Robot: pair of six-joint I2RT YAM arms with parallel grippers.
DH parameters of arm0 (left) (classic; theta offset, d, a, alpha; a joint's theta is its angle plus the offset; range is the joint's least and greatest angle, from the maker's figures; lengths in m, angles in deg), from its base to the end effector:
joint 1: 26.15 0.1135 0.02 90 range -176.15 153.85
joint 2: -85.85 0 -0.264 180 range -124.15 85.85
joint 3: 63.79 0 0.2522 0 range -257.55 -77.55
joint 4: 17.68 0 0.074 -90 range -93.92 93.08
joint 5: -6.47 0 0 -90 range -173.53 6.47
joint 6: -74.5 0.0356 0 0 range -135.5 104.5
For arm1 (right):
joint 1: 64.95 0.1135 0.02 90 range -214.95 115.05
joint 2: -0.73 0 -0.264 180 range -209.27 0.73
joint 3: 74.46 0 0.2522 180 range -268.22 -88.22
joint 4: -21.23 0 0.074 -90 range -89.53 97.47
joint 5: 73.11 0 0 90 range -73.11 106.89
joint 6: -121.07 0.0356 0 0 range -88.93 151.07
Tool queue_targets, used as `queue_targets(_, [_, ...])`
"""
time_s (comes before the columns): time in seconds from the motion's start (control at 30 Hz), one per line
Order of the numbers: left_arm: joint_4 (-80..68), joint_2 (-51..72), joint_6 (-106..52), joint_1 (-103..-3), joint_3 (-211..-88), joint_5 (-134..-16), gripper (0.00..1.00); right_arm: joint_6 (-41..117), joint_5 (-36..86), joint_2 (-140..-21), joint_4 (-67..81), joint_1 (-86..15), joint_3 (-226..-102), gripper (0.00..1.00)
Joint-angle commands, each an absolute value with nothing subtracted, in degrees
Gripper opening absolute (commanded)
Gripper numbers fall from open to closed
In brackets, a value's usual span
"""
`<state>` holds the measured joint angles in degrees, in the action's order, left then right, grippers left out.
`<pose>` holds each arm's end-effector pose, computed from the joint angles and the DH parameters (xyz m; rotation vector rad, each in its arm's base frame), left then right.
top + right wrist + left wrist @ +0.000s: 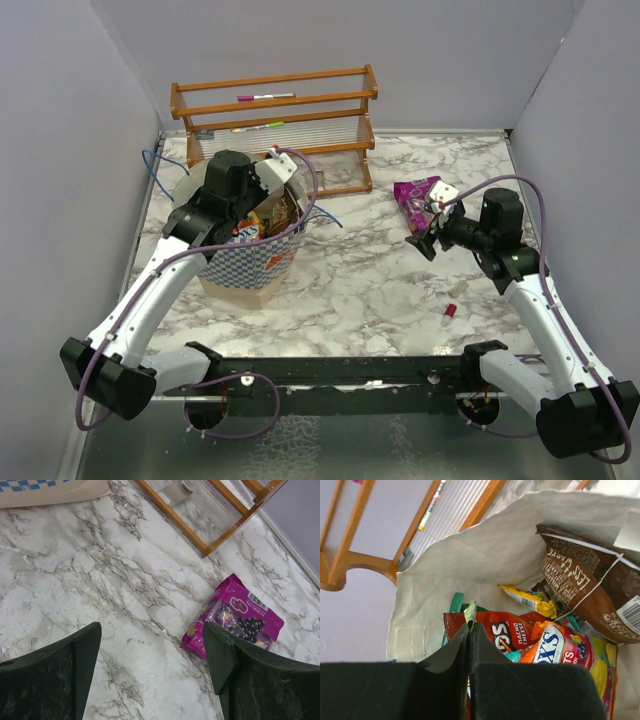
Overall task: Place the snacks into the paper bag
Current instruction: Place the snack in the paper bag.
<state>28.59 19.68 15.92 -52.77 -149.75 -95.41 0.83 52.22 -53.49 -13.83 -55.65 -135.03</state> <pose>0.2251 -0.1046 0.3919 0.8696 1.8369 0.2634 0.2006 0.0537 0.3061 -1.0116 1.7204 0.4030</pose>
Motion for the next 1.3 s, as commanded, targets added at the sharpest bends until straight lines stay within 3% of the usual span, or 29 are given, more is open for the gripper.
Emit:
queue_targets(0.0, [26.30, 16.30, 18.63, -51.70, -148.27, -100.29, 0.01, 1.62, 50.05, -53.14, -11.57, -55.82, -134.30, 0.82])
queue_targets(0.57, [27.25, 10.67, 15.18, -43.99, -148.78, -90.83, 0.22, 2.56, 46.10, -55.32, -10.44, -55.83, -133.97, 0.83])
queue_targets(0.7, [27.10, 11.46, 14.31, -43.59, -148.80, -89.02, 0.43, 3.30, 44.19, -56.33, -9.91, -55.81, -134.06, 0.83])
queue_targets(0.97, [27.02, 12.81, 12.66, -42.99, -150.04, -87.12, 0.70, 5.30, 38.09, -57.81, -8.12, -55.91, -133.84, 0.84])
queue_targets(1.27, [27.65, 15.50, 10.52, -42.82, -151.58, -83.20, 0.81, 6.65, 35.33, -60.25, -7.88, -55.97, -134.18, 0.84])
